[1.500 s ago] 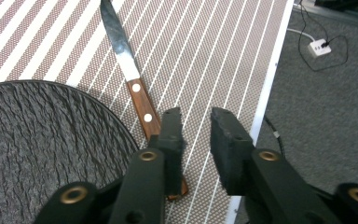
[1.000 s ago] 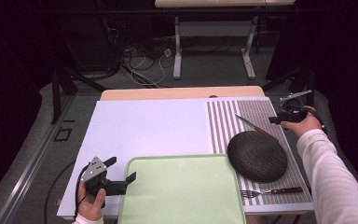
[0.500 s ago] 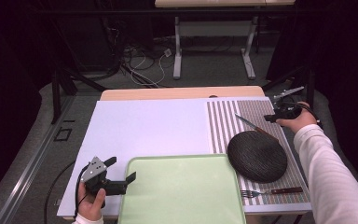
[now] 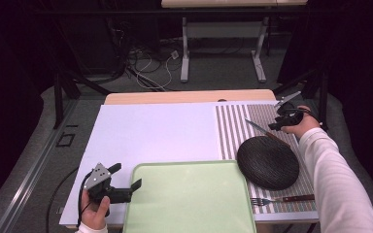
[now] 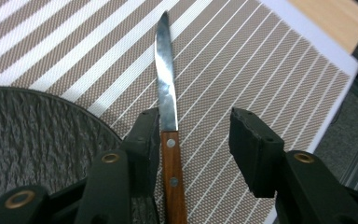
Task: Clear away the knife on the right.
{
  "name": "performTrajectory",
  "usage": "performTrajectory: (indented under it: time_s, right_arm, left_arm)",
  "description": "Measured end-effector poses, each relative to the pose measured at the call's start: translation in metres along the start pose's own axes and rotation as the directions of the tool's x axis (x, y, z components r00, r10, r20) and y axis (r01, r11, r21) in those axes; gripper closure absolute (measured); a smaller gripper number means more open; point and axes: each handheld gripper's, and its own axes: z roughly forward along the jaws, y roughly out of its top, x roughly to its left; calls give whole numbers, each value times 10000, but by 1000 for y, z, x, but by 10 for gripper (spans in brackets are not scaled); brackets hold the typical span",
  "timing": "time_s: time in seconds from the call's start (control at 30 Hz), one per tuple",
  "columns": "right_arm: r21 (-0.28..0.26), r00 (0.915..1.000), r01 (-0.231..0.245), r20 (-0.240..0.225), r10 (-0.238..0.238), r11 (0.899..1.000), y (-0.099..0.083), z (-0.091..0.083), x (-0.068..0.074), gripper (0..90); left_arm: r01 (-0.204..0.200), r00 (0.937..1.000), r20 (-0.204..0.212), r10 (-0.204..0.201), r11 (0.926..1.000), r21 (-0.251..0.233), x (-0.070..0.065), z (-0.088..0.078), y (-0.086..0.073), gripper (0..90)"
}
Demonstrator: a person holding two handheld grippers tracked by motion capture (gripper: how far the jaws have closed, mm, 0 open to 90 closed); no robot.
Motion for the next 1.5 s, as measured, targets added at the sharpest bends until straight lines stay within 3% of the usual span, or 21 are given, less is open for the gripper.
performTrajectory:
  time_s: [0.2, 0.23, 0.57, 1.2, 1.33, 1.4, 1.5]
  right_arm:
    - [566, 9997, 215, -131, -208, 9982, 0, 9, 0, 590]
    - [634, 9998, 48, -189, -36, 9980, 0, 10, 2, 600]
    - [833, 9997, 208, -118, -199, 9963, -1, 19, 3, 626]
    - [1220, 9985, -248, -460, 306, 9922, -7, 34, 1, 640]
    - [1461, 9981, -102, -582, 189, 9892, -9, 37, -1, 639]
    - [1322, 9981, -221, -541, 295, 9910, -10, 38, 0, 640]
    - [1412, 9978, 17, -654, 76, 9900, -12, 40, -1, 650]
  left_arm:
    - [-9, 10000, -11, 9, 10000, 8, 0, 0, 0, 6]
    - [-11, 10000, -15, 11, 10000, 9, 0, 0, 0, 6]
    - [-35, 10000, -25, 35, 10000, 7, -1, 0, 0, 6]
    - [-11, 10000, -30, 11, 10000, 37, -1, 1, -1, 6]
    - [13, 10000, -27, -13, 10000, 20, -1, 0, -1, 6]
    - [-14, 10000, -21, 14, 10000, 30, -1, 0, 0, 6]
    - [-12, 10000, -10, 12, 10000, 45, -1, 1, 0, 6]
